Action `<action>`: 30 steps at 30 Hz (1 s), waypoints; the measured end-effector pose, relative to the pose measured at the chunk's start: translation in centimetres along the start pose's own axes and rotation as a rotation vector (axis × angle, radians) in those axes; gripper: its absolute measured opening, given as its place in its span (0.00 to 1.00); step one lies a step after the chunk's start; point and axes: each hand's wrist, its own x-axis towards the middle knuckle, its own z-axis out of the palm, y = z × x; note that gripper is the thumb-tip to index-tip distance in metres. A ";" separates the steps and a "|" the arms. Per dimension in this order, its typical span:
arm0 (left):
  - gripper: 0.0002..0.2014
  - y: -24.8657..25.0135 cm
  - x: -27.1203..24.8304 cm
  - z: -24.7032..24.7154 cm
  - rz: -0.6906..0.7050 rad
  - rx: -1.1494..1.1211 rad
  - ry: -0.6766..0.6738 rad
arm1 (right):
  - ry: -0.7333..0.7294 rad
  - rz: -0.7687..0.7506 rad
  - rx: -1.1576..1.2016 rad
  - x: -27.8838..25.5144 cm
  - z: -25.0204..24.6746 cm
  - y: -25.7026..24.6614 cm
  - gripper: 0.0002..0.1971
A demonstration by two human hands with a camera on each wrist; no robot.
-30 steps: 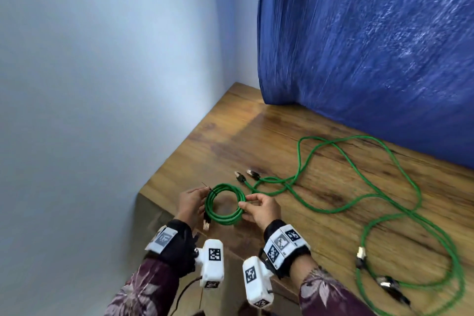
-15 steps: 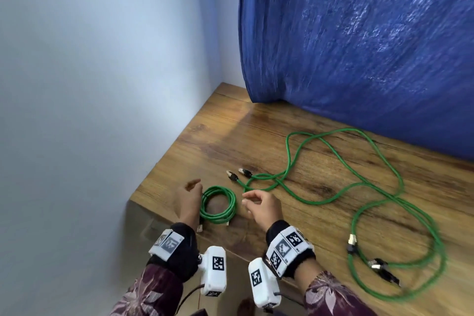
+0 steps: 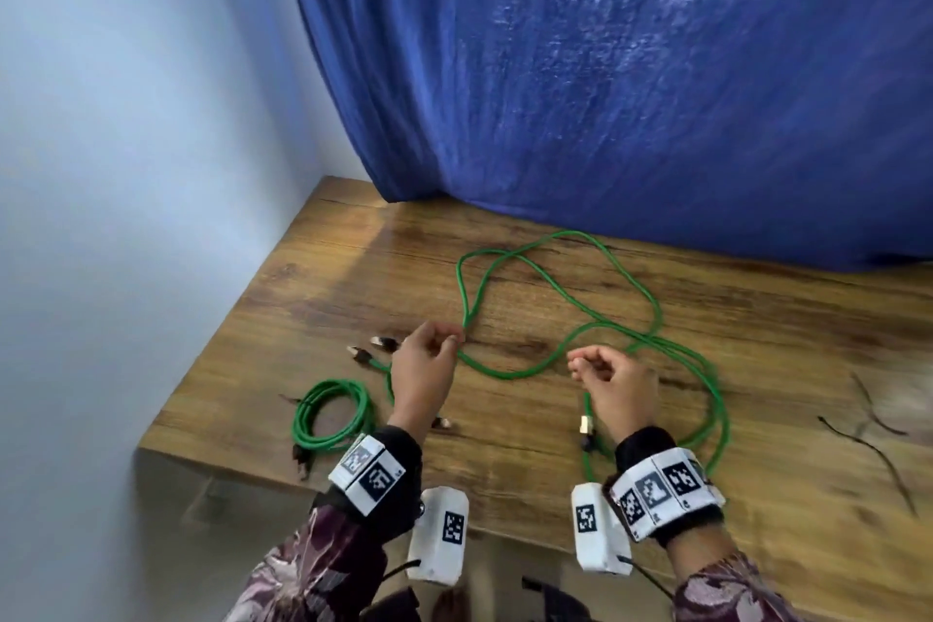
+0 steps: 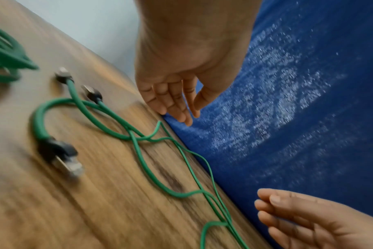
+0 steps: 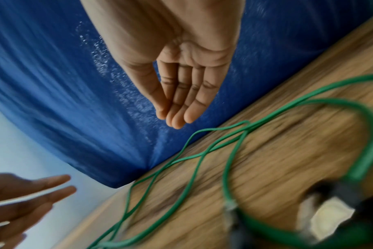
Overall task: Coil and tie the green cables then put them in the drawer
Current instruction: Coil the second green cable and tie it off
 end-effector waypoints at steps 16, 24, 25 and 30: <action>0.09 1.9 -6.7 13.8 0.052 0.388 -0.257 | -0.398 0.048 -0.793 -1.4 -11.2 11.1 0.21; 0.07 1.1 -8.7 15.1 0.060 0.375 -0.222 | -0.258 -0.102 -0.648 -0.6 -12.8 11.8 0.05; 0.08 1.3 -8.8 15.1 0.083 0.364 -0.227 | -0.217 -0.129 -0.609 -0.3 -13.0 11.5 0.05; 0.13 4.6 -9.8 16.2 0.247 0.237 -0.154 | -0.129 -0.340 -0.401 1.7 -14.6 9.3 0.07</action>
